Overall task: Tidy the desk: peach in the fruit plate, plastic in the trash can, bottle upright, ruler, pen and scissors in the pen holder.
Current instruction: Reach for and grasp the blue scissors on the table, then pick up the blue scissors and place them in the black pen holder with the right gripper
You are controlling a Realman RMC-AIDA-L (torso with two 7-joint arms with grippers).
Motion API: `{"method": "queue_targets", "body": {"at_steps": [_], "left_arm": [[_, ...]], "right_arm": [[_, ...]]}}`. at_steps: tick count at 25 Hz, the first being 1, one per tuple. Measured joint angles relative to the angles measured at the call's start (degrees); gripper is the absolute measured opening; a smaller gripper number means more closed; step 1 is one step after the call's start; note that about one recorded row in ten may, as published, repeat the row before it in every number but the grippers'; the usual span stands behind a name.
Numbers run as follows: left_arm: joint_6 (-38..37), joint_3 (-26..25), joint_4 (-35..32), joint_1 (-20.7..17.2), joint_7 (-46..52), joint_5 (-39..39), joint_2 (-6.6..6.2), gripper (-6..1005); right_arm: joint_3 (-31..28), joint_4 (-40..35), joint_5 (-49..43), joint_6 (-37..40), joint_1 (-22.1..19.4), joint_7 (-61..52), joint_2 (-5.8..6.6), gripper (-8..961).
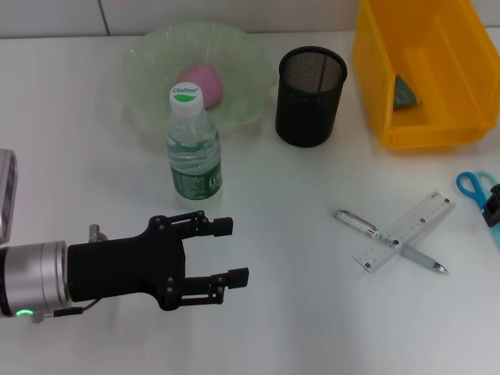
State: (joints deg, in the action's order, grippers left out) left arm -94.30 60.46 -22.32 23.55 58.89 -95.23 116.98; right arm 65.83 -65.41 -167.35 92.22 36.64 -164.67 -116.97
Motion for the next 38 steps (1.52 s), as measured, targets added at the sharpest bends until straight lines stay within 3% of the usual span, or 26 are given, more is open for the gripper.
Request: {"method": "queue_targets", "body": {"at_steps": [5, 7, 34, 37, 38], "left_arm": [[0.0, 0.0, 0.0, -0.1, 0.0, 0.0, 0.0, 770], [0.0, 0.0, 0.0, -0.1, 0.0, 0.0, 0.01, 770], [0.2, 0.0, 0.0, -0.3, -0.1, 0.0, 0.18, 770], [0.1, 0.0, 0.0, -0.4, -0.1, 0.0, 0.18, 770], [0.0, 0.0, 0.0, -0.5, -0.1, 0.0, 0.17, 770]], "right_arm": [[0.4, 0.7, 0.0, -0.6, -0.2, 0.0, 0.08, 458], [0.4, 1.4, 0.0, -1.0, -0.1, 0.0, 0.13, 346], [1.9, 3.4, 0.0, -3.5, -0.1, 0.3, -0.14, 318], [1.5, 2.5, 0.0, -3.4, -0.8, 0.4, 0.05, 195], [1.5, 2.5, 0.0, -3.4, -0.8, 0.4, 0.05, 195]]}}
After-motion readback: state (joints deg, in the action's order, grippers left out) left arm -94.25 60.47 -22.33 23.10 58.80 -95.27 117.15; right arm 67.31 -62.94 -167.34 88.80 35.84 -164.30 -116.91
